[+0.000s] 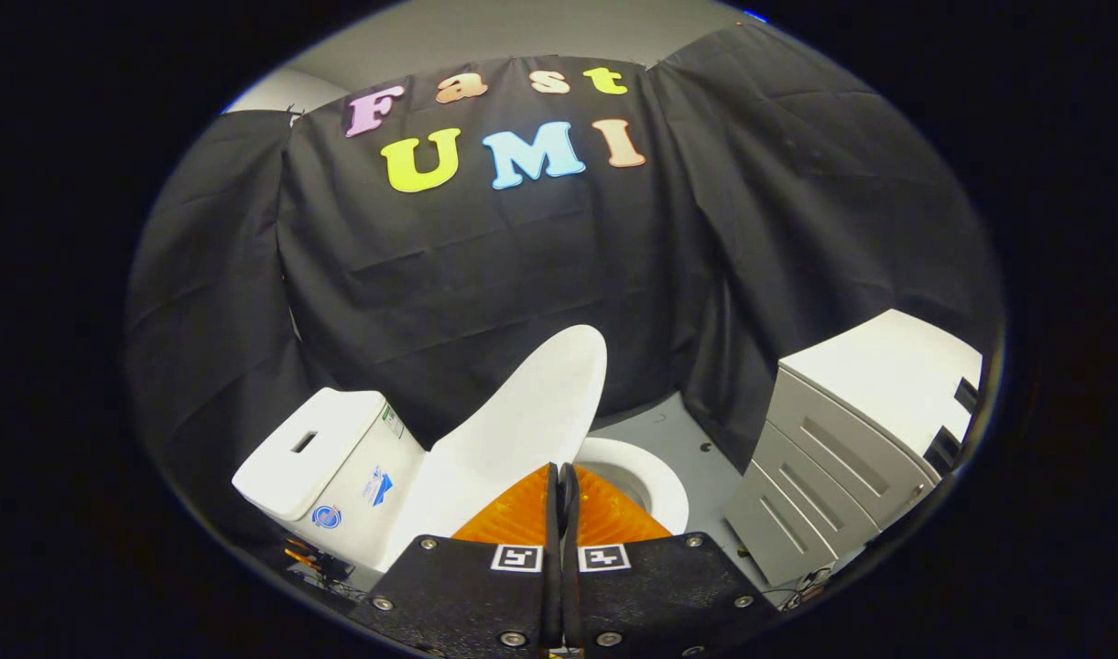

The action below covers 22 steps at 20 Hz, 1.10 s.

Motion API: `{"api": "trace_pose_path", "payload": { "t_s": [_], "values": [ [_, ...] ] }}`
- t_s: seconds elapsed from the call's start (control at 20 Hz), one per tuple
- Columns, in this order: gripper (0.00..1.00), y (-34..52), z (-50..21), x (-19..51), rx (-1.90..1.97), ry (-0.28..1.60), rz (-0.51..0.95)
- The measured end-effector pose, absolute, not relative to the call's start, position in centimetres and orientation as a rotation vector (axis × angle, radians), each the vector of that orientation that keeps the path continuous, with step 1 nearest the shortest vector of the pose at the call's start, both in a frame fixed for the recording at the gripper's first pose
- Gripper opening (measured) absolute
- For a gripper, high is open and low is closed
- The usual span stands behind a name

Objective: Open the toilet lid.

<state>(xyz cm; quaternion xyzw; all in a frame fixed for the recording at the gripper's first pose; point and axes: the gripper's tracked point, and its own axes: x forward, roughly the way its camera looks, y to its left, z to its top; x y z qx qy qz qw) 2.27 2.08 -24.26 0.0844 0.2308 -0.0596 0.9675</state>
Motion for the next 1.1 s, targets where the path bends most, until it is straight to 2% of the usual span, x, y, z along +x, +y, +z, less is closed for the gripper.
{"api": "trace_pose_path", "payload": {
  "t_s": [1.1],
  "values": [
    [0.00,12.4,-16.9,4.9,0.015,0.336,-0.031]
  ]
}}
